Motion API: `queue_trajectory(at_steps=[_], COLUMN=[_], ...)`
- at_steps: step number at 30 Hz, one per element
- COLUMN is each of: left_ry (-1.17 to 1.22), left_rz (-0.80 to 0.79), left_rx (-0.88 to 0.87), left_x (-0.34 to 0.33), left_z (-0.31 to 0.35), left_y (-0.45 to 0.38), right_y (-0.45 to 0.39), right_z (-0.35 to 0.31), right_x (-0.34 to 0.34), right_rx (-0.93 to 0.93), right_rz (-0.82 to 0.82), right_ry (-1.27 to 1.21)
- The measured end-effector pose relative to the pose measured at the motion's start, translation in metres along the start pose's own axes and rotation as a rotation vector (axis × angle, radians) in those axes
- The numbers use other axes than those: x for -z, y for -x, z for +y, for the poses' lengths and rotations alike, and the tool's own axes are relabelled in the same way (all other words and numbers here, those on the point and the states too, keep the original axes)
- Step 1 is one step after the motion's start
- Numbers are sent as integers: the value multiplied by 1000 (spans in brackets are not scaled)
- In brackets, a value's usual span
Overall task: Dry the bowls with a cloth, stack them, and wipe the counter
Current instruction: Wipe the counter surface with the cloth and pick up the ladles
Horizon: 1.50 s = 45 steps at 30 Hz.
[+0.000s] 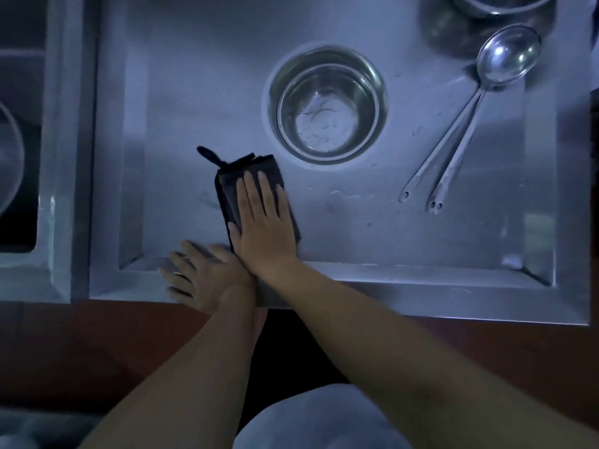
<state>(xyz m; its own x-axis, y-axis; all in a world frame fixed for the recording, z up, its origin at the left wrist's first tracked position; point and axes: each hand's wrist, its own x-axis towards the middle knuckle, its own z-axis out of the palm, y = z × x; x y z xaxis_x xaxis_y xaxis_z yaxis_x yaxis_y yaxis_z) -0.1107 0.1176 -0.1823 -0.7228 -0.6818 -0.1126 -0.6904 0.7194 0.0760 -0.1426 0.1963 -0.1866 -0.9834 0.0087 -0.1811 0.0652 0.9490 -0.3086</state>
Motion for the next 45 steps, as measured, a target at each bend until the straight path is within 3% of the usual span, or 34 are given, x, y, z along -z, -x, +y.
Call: queue_trajectory(at_steps=[5,12,17,19,22,27,30,33,38,41,45], left_ry=[31,52,29,28,40,63,40,44,68,46,29], left_rz=[97,131,165,160,179,128,137,40,-25,-96,-176], left_rx=[6,9,-13,-17,-6,-9,-17,7,7,-9,-44], left_x=[-4,-9,-14,-15,-18,-17,-17,-8,2,7,16], left_z=[1,2,0,1,1,1,0,0,3,2,-2], left_y=[1,-1,-2,-2,-3,-2,-4,-1,1,3,4], right_y=[2,21,9,4,6,9,27,60,104,126,161], right_z=[27,149,113,92,82,140,164,176,200,199,175], right_x=[11,48,41,34,24,33,40,43,52,59,58], right_rx=[-84,-496,-648,-579,-228,301,281,201,258,188,52], right_rz=[16,83,115,100,129,115,95,56,-138,-239,-120], right_ry=[-28,15,23,21,31,154,164,149,99,22,-69])
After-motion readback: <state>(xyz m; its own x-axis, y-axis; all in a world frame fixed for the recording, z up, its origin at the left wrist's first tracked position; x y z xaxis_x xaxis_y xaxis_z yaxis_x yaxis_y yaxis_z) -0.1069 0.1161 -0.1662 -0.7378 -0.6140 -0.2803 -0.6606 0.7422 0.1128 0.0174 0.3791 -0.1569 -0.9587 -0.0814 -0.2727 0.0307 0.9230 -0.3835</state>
